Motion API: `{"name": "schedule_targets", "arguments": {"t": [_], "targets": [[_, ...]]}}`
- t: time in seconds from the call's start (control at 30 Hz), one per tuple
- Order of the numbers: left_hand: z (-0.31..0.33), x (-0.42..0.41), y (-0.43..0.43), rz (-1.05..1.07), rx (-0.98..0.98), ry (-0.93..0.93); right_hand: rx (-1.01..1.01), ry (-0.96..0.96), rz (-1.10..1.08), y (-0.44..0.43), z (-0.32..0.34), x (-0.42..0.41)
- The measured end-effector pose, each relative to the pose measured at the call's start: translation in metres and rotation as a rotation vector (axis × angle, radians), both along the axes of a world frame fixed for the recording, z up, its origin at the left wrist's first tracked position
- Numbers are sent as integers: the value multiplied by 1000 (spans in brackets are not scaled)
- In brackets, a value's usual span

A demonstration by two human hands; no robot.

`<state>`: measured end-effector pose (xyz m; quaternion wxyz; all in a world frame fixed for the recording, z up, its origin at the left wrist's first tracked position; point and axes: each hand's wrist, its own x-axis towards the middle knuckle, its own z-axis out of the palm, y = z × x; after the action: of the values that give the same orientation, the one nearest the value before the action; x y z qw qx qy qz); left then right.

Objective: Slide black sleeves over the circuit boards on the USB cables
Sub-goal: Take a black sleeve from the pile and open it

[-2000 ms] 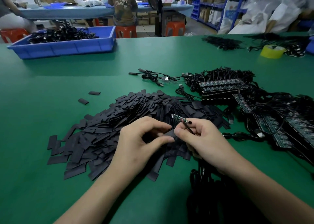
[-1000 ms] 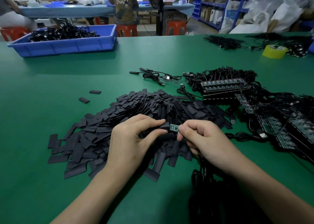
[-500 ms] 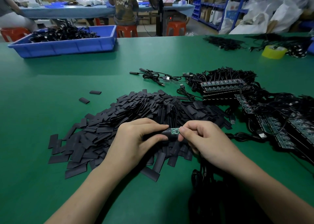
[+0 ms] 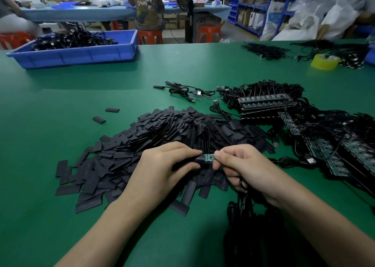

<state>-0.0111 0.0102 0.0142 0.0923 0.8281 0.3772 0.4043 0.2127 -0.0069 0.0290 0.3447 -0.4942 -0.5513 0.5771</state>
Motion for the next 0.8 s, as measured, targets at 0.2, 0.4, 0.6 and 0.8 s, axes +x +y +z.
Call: {"name": "schedule_targets", "arguments": {"t": [0.2,0.4,0.6,0.8], "targets": [[0,3,-1,4,-51,-91,171,-189,-12,-3,0,-4],[-1,5,-4,-47,-42,-35,216,-264,43,-3,-2,-5],[3,6,-3,-23,-30,-110,348,-239,-39,-2,1,-2],[6,3,-3,-17,-116,-193,774,-393,-116,-6,3,1]]}}
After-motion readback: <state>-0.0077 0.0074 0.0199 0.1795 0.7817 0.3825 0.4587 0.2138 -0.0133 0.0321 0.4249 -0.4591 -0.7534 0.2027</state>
